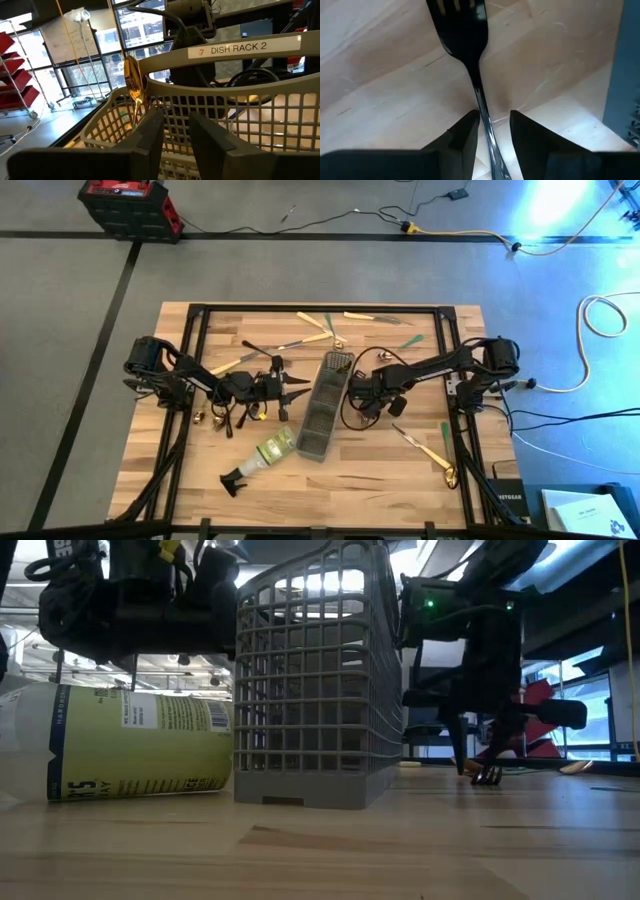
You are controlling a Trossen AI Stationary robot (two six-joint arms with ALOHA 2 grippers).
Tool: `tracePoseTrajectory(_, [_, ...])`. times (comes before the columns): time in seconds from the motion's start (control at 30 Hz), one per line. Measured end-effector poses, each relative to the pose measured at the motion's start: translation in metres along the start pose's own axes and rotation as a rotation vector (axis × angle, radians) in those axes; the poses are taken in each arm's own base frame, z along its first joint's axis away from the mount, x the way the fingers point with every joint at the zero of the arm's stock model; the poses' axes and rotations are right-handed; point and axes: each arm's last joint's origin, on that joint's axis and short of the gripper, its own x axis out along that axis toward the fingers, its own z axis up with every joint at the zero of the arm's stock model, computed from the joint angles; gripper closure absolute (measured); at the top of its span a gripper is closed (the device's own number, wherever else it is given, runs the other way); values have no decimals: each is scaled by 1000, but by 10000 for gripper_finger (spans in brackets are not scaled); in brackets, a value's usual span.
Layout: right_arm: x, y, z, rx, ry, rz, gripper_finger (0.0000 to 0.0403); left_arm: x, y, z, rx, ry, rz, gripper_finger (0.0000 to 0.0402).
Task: Sort silverware
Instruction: Put the fork into the silverware basket
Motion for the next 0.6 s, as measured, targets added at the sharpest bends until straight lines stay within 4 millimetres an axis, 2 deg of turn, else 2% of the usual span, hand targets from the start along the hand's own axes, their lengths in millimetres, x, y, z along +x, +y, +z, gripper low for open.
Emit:
tracePoseTrajectory(0.13, [-1,1,0,20,-3,9,325,0,0,0,0,0,0,324])
tracePoseTrajectory(0.33, [-1,4,-1,94,-19,56,395,0,0,0,0,0,0,324])
tracePoseTrajectory(0.47, [-3,7,4,146,-37,61,393,0,0,0,0,0,0,324])
tracePoseTrajectory(0.6, [-14,17,11,230,-111,118,400,0,0,0,0,0,0,324])
